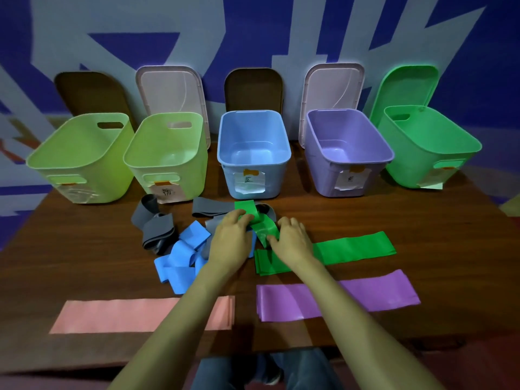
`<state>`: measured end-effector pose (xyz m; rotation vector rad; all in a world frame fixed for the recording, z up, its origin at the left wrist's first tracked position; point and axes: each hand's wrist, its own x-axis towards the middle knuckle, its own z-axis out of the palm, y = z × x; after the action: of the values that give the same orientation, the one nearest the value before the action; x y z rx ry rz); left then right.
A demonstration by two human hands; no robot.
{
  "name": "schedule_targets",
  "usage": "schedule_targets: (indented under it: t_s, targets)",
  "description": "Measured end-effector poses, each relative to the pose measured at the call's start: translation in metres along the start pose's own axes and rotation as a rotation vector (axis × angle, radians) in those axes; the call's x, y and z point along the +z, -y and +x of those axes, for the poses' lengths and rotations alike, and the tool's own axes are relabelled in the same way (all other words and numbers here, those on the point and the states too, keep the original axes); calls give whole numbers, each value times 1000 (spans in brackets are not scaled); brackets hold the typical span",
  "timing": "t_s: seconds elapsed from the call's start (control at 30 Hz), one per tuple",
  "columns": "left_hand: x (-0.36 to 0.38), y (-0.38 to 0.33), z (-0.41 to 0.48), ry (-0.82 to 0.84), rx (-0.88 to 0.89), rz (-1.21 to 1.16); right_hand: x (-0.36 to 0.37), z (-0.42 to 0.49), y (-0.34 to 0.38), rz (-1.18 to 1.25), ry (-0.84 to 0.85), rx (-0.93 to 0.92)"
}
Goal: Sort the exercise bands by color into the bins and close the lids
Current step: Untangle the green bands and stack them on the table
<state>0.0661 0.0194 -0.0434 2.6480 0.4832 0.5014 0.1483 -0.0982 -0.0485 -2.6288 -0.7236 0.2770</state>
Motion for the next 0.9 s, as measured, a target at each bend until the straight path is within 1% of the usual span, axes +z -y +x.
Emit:
schedule_targets:
  t_s: [0.03, 0.07, 0.17, 0.2, 0.27, 0.37, 0.5, 0.63, 0.73, 0.8, 0.9]
  targets:
    - [3, 4, 2, 15, 38, 54, 4, 3, 1, -24, 9, 19]
    - [6, 6, 2, 66, 48, 106, 7, 5, 1, -41, 10, 34]
    - [18, 15, -1, 246, -70, 187, 12, 11, -2, -21, -5, 66]
    - [21, 19, -3, 264, -95, 195, 12, 12, -3, 9, -3, 72]
    - [25, 24, -6, 261, -91, 213, 8, 12, -3, 109, -8, 89]
    - [24, 24, -6, 258, -98, 208, -5, 8, -2, 338, -63, 115]
    - [21, 21, -4, 267, -106, 197, -32, 1, 3, 538, -240, -3]
    - [15, 16, -2, 315, -132, 193, -61, -2, 13, 683, -352, -169]
    - [9, 11, 0, 369, -153, 166, -80, -7, 19, 704, -425, -275]
    - [5, 10, 3, 390, -206, 96, -91, -10, 24, 690, -449, -325]
    - [-4, 5, 4, 352, -279, -35, -108, -15, 31, 645, -495, -383]
